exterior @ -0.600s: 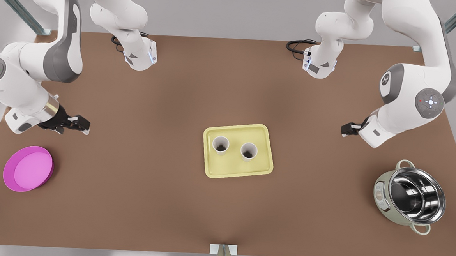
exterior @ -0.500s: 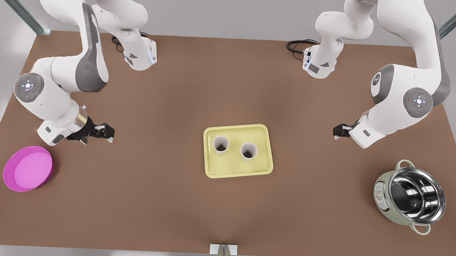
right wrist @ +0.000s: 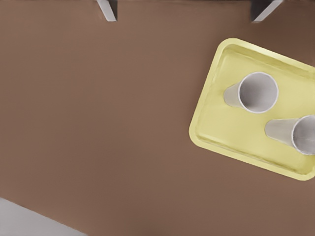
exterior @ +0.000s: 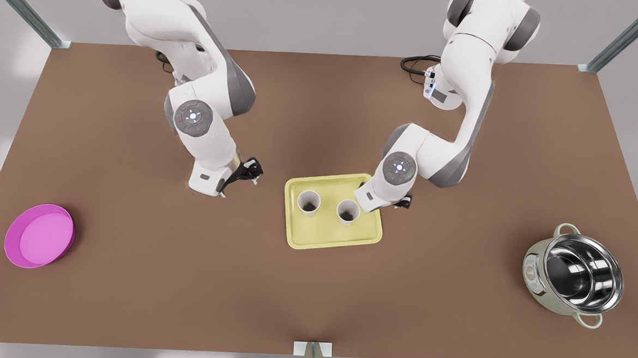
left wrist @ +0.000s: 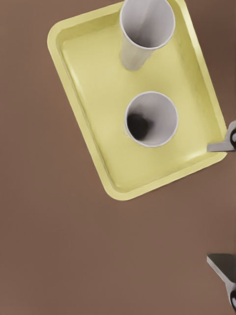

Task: Use the left arm to pick up the white IKEA cup from the tray and place it on the middle-left position; use the right arm to pick up the white IKEA cup from the tray and place it on the middle-right position

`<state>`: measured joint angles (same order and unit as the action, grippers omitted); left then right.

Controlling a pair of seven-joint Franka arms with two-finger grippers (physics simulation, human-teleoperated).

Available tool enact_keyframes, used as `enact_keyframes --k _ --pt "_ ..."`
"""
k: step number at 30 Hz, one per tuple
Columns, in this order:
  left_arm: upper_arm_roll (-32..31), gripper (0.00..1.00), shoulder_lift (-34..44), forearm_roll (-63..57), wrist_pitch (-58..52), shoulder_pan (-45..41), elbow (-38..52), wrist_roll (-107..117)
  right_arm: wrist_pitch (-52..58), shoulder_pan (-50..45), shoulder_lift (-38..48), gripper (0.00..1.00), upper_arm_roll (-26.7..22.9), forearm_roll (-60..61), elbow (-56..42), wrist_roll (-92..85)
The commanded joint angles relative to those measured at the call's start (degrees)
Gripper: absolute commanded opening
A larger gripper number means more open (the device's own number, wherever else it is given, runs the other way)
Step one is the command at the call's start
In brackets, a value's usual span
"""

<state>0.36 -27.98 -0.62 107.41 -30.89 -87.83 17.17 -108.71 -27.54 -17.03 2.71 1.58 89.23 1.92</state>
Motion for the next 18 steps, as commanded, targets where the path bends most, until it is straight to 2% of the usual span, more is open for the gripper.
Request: enact_keyframes --k 1,4,6,11,14,18 --pt "-0.36 1.00 -1.64 -0.53 10.01 -0.04 -0.85 15.79 -3.43 -2.26 -1.86 1.00 0.11 0.61 -0.02 3.26" --pt "-0.45 1.00 -5.77 4.04 18.97 -1.36 -0.33 16.23 -11.08 -2.52 -7.31 1.00 1.69 3.34 -0.11 3.79" --pt "-0.36 1.00 -6.47 4.13 20.99 -1.19 -0.15 16.14 -11.61 -2.52 -9.95 1.00 2.22 3.25 -1.60 3.79" --pt "-0.27 1.00 -7.44 2.29 21.70 -1.63 -1.64 15.35 -11.61 -3.49 -16.10 1.00 4.15 3.25 -8.11 5.37" --pt "-0.27 1.00 -5.94 -0.35 23.81 -1.71 -6.13 14.83 -11.70 -4.10 -18.56 1.00 4.15 2.99 -9.34 5.38" --pt "-0.27 1.00 -5.24 -0.26 24.42 -1.62 -7.71 13.95 -11.61 -3.93 -20.67 1.00 3.97 2.81 -9.25 5.11"
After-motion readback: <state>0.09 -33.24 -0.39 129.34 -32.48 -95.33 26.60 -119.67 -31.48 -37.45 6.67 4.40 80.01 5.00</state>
